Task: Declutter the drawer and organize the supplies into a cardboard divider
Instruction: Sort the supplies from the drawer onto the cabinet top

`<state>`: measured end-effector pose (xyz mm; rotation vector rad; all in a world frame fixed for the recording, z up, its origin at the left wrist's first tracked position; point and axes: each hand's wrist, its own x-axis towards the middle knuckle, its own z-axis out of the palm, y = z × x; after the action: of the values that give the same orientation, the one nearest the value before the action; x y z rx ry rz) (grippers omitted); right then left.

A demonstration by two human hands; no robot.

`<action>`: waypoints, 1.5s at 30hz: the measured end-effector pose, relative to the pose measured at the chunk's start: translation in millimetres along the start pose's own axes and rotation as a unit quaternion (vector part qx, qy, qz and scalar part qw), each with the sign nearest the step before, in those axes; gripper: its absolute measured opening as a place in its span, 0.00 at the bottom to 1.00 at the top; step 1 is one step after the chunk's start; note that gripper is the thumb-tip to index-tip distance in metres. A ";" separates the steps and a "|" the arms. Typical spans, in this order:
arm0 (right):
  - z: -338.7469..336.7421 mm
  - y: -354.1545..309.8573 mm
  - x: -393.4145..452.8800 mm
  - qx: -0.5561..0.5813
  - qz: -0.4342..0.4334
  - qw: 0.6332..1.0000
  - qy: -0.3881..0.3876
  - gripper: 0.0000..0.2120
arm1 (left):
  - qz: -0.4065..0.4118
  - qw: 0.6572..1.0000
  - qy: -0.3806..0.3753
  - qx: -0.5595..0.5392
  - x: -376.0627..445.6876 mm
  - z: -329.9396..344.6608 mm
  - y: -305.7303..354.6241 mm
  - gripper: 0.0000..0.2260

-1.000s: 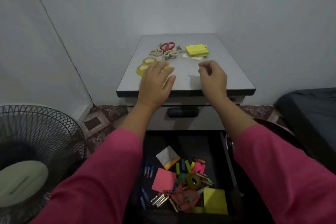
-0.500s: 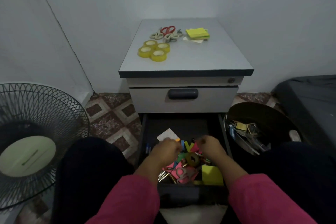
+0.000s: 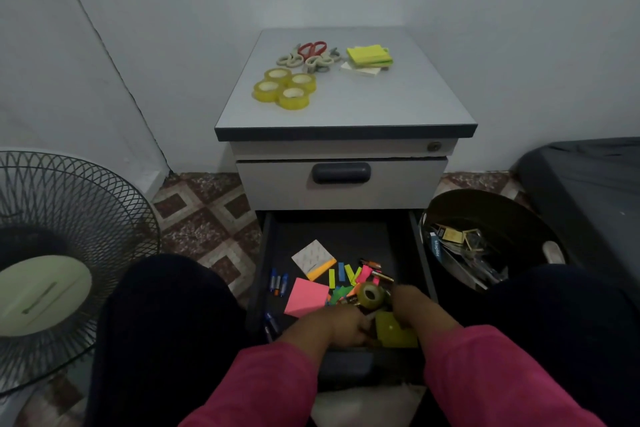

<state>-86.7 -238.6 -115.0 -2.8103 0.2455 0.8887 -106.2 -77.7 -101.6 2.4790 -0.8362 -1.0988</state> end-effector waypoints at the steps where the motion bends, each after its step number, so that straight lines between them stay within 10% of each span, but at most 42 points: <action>1: 0.3 0.1 0.0 -0.007 0.001 1.000 -0.008 0.17 | -0.012 1.000 -0.015 -0.012 0.7 1.5 1.1 0.14; 7: 1.7 -1.3 0.5 -0.031 0.015 0.999 -0.038 0.20 | -0.062 0.985 -0.008 -0.159 4.0 -10.2 -6.8 0.11; 10: -0.1 -3.3 2.5 -0.025 0.016 0.999 -0.035 0.19 | -0.083 0.963 0.123 -0.224 6.5 -19.1 -12.3 0.11; 17: 3.2 -1.8 5.8 -0.023 0.012 0.999 -0.030 0.18 | -0.155 0.956 0.181 0.170 16.9 -8.6 -23.6 0.18; 25: 2.4 -4.5 1.7 -0.048 0.001 0.999 0.000 0.16 | -0.285 0.914 0.283 -0.056 13.6 -16.0 -59.2 0.19; 45: 22.9 -32.4 -6.2 0.049 -0.028 0.998 -0.026 0.15 | -0.396 0.859 0.265 -0.186 9.3 -15.5 -75.3 0.13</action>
<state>-97.5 -201.4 -125.7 -2.6872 0.1968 0.9093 -60.4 -23.8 -133.2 2.5799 0.5632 -0.5929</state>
